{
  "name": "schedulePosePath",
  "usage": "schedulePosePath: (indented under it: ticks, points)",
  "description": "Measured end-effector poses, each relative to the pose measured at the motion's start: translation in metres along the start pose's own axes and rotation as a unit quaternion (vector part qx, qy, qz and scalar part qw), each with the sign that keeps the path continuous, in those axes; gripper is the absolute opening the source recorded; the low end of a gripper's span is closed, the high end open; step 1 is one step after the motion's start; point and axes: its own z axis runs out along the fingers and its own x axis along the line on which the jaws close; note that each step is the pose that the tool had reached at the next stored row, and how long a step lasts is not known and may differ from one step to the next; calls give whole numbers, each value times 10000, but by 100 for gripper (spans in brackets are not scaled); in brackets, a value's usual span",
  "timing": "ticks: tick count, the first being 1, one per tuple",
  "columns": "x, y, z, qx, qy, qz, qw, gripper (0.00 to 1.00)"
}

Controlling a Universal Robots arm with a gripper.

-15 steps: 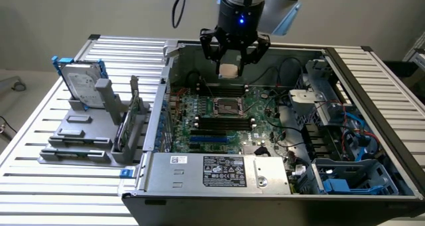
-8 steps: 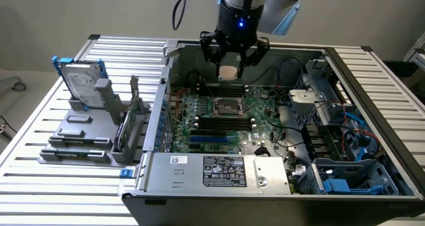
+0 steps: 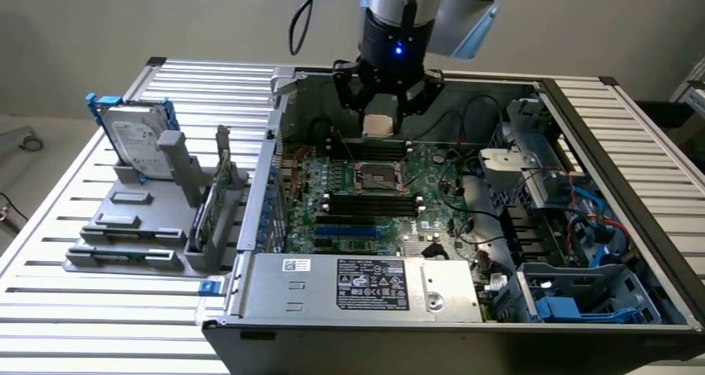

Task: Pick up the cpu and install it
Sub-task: 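Place the cpu into insertion slot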

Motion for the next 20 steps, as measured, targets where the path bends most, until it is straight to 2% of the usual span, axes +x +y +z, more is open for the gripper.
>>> schedulePosePath:
  ticks: [10,20]
  points:
    - [-89,63,187,-1,0,1,10000,55]
    - [-130,74,370,0,0,1,10000,55]
